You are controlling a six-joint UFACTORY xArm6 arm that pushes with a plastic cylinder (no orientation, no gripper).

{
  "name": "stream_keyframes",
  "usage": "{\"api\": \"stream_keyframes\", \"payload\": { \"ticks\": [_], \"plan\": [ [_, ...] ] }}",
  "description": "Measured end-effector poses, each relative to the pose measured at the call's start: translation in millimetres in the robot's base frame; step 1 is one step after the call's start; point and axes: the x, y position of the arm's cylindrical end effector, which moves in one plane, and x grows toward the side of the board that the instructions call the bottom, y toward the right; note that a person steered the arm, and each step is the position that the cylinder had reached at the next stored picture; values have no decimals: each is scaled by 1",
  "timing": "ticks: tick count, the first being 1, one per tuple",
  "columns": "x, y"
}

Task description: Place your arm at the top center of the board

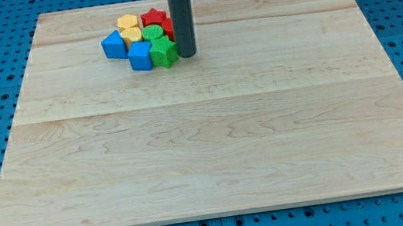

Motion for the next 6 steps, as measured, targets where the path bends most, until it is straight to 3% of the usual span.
{"api": "stream_keyframes", "payload": {
  "ticks": [1,2,3,4,5,6],
  "plan": [
    [-20,-21],
    [-3,21],
    [-29,29],
    [-99,34],
    [-133,-18],
    [-130,-42]
  ]
}}
